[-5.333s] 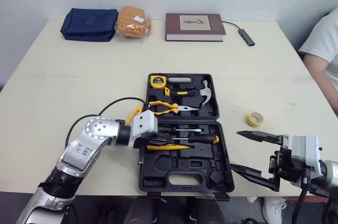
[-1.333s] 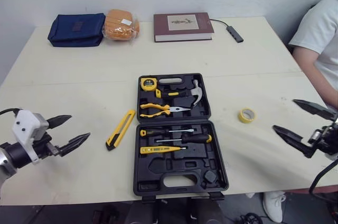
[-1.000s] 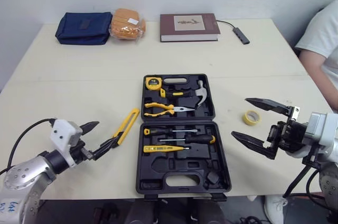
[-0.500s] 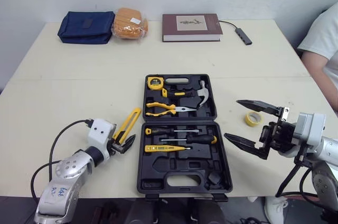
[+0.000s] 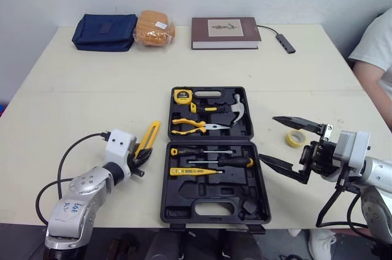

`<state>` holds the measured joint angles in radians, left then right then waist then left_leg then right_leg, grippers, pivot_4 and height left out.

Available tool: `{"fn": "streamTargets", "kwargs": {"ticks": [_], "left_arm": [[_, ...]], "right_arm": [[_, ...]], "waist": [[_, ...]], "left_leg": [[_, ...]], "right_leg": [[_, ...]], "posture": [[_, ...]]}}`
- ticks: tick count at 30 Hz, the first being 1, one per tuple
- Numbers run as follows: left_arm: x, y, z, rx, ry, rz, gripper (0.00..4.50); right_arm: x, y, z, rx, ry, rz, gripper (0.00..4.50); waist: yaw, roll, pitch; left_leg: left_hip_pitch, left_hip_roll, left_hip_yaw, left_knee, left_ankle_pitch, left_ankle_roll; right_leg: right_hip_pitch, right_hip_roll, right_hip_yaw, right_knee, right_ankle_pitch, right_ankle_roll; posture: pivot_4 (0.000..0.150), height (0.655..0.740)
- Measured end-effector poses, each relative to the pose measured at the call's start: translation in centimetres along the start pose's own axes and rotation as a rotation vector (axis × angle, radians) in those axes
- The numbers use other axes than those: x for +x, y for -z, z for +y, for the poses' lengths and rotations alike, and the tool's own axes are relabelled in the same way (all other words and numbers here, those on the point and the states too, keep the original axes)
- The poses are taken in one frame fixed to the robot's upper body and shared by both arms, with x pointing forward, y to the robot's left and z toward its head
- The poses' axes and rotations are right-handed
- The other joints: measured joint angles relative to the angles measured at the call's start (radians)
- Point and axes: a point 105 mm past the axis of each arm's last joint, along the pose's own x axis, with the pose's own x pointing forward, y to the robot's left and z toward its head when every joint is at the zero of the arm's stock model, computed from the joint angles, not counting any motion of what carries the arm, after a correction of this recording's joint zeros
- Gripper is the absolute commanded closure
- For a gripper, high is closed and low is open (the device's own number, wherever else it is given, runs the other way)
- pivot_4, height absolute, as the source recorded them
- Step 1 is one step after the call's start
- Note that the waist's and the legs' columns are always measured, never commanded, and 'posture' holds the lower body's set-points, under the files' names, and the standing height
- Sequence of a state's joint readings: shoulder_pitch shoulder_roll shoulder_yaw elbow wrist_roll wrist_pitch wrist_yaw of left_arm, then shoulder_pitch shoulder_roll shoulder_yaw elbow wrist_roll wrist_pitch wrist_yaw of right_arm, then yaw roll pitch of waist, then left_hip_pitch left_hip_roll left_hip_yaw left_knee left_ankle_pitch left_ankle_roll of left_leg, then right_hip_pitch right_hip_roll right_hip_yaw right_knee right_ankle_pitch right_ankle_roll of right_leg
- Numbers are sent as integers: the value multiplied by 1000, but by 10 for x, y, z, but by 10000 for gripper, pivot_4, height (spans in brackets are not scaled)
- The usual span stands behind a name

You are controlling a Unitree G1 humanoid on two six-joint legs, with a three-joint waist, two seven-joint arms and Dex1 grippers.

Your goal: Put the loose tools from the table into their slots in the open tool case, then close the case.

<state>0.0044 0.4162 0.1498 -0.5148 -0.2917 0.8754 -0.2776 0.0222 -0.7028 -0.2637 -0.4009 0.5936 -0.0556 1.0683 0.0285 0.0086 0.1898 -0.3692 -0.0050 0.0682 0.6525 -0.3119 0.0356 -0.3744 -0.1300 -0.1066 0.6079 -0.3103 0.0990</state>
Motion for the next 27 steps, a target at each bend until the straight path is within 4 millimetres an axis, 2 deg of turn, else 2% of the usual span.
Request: {"fn": "streamTargets", "kwargs": {"ticks": [4, 6, 8, 10, 11, 13, 19, 21, 27], "left_arm": [[-3, -3, 4, -18, -22, -26, 32377], [-4, -7, 14, -48, -38, -70, 32378], [-9, -26, 24, -31, -21, -168, 32378], [-16, -49, 22, 48, 60, -253, 32378], [-21, -61, 15, 111, 143, -287, 32378], [-25, -67, 6, 152, 226, -306, 32378], [-42, -92, -64, 348, 737, -319, 32378], [-42, -86, -83, 375, 858, -264, 32379], [-48, -62, -117, 463, 1063, -93, 32379]], "right_arm": [[-1, 1, 0, 4, 3, 5, 0], [-6, 4, 0, 14, 12, 23, 0], [-14, 8, 0, 18, 12, 64, 0], [-18, 6, -3, 2, 17, 80, 0], [-20, 6, -3, 0, 15, 88, 0], [-21, 8, -2, 9, 15, 96, 0], [-39, 13, 1, 62, 38, 166, 0], [-43, 14, 2, 76, 33, 180, 0], [-51, 12, 4, 85, 50, 199, 0]], "waist": [[-1, 0, 0], [-1, -2, 1], [-1, -5, 3], [-1, -6, 3], [-1, -6, 3], [-2, -6, 3], [1, -6, 4], [-4, -6, 4], [-3, -6, 4]], "left_leg": [[0, 0, 0, 0, 0, 0], [-1, 0, 0, 0, 0, 0], [-2, 0, 0, 0, 0, 0], [-2, 0, 0, 0, 0, 0], [-2, 0, 0, 0, 0, 0], [-2, 0, 0, 0, 0, 0], [-2, 0, -1, 0, 0, 0], [-1, 0, 0, 0, 0, 0], [-1, 0, 0, -1, 1, -1]], "right_leg": [[0, 0, 0, 0, 0, 0], [-1, 0, 0, 0, 0, 0], [-1, 0, -1, 0, 0, 0], [-1, 0, -1, -1, 0, 0], [-1, 0, 0, -2, 0, 0], [-1, 0, 0, -3, 0, 0], [1, 0, -1, -3, 0, 0], [1, 1, -1, -3, 0, 0], [0, 2, -1, -2, 0, 0]], "posture": [[1500, 7400], [1500, 7400], [1500, 7400], [1500, 7400], [1500, 7400], [1500, 7400], [1500, 7400], [1500, 7400], [1500, 7400]]}}
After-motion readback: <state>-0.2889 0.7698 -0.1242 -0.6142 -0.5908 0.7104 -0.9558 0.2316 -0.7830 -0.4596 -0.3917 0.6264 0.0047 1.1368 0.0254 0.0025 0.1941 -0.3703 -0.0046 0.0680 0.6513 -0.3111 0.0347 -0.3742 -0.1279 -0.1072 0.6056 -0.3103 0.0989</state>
